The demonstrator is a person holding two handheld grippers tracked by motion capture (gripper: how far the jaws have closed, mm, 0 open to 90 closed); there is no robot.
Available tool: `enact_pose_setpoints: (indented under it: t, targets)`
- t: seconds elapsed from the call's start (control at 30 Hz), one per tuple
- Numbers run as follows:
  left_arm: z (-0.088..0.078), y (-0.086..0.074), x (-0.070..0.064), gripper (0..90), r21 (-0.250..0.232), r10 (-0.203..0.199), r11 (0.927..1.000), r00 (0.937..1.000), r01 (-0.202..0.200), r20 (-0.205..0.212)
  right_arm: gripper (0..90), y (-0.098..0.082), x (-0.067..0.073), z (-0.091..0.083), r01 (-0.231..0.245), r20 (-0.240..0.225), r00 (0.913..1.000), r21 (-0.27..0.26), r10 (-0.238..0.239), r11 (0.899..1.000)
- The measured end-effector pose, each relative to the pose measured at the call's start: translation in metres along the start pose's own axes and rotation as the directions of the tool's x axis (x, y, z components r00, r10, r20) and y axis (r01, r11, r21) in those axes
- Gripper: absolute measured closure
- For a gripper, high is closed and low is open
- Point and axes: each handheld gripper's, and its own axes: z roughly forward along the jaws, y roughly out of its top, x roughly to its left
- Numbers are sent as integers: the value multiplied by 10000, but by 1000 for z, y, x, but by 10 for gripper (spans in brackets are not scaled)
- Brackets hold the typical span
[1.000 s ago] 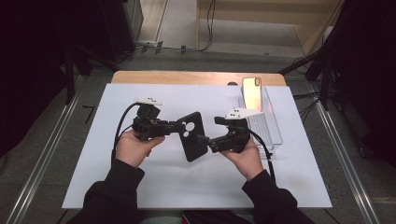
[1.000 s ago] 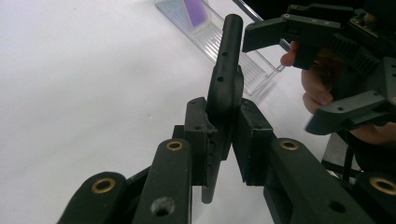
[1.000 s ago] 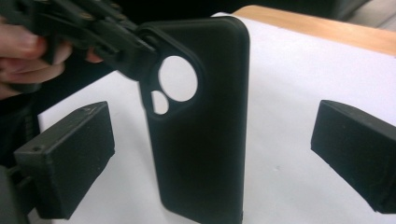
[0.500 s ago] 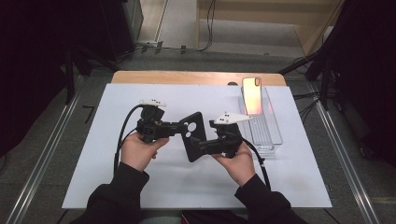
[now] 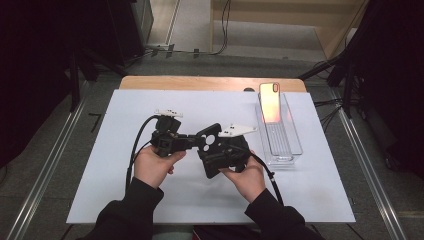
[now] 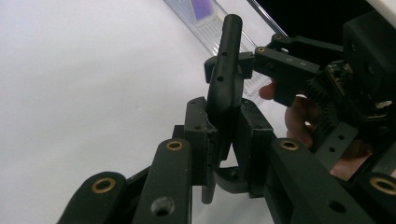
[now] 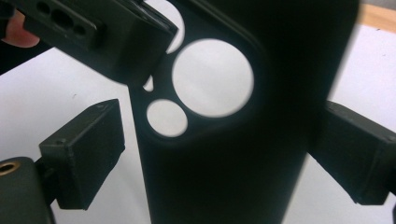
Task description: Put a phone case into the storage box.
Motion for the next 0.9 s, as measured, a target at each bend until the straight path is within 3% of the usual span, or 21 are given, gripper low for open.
enact_pose_setpoints:
  t: [0.1,0.5,0.57,0.77,0.9]
  targets:
    - [1,-1,-1,768,-33,-33,10000,10000,33,3,112,-1,-1,0,-42,126,9999,-32,43,10000]
    - [-3,-1,-3,743,-112,46,9999,10000,-47,-84,131,1,-4,-1,-4,-239,9997,-52,3,10000]
    - [-6,0,-2,628,-133,21,9999,10000,-21,-35,131,1,-5,-1,-26,-181,9998,-15,26,10000]
    - [-17,2,3,476,-288,-29,9996,9998,34,177,131,0,-19,-2,-253,-157,9996,34,254,9997]
    - [-20,2,8,373,-249,75,9997,9971,-56,761,131,2,-28,-7,-359,-204,9991,-33,359,9993]
